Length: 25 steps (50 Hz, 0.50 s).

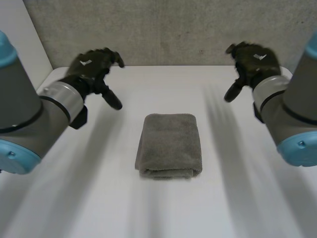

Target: Fold the towel.

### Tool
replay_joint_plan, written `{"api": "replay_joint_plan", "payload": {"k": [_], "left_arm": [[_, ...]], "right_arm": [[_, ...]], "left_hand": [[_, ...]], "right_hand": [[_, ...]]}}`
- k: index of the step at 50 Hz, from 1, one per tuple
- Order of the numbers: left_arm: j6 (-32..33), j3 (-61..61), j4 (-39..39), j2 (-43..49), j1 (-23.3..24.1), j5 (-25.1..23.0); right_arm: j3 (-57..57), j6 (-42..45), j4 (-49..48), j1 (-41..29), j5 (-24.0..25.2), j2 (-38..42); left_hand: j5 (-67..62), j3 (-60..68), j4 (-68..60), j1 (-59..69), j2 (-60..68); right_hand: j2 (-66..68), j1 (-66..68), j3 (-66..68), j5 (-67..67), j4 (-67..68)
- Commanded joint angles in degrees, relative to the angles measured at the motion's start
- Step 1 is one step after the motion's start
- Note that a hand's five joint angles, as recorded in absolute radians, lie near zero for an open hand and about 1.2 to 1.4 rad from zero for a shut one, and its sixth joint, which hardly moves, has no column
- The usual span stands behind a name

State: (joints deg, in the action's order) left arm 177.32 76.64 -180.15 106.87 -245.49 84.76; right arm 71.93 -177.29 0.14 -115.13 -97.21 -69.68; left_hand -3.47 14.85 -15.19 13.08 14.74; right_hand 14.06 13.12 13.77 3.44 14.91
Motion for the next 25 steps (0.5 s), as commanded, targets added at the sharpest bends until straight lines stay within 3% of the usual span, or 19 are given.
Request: {"api": "replay_joint_plan", "payload": {"k": [1, 8, 12, 25], "left_arm": [[-0.2, -2.1, 5.1, -2.4, -0.9, 3.2], [-2.6, -4.7, 11.7, -2.2, -2.4, 3.5], [-3.8, -5.2, 12.3, -2.2, -2.4, 3.2], [-4.0, -5.1, 12.2, -2.5, -2.7, 3.4]], "right_arm": [[-0.6, 0.2, 2.5, 1.0, -1.2, -4.8], [-2.7, 0.3, 7.4, 1.1, 0.9, -4.9], [-2.8, 0.1, 8.6, 1.1, 3.0, -4.8], [-2.7, 0.3, 8.6, 1.1, 3.0, -4.8]], "left_hand": [[2.2, -3.6, 4.0, -1.9, -3.5], [2.4, -3.8, 4.1, -2.0, -3.7], [2.4, -3.8, 4.1, -2.0, -3.7], [2.6, -4.0, 4.3, -2.2, -3.8]], "right_hand": [[-4.1, -3.1, -3.8, -3.4, -4.9], [-4.1, -3.1, -3.8, -3.4, -4.9], [-4.1, -3.1, -3.8, -3.4, -4.9], [-4.1, -3.1, -3.8, -3.4, -4.9]]}}
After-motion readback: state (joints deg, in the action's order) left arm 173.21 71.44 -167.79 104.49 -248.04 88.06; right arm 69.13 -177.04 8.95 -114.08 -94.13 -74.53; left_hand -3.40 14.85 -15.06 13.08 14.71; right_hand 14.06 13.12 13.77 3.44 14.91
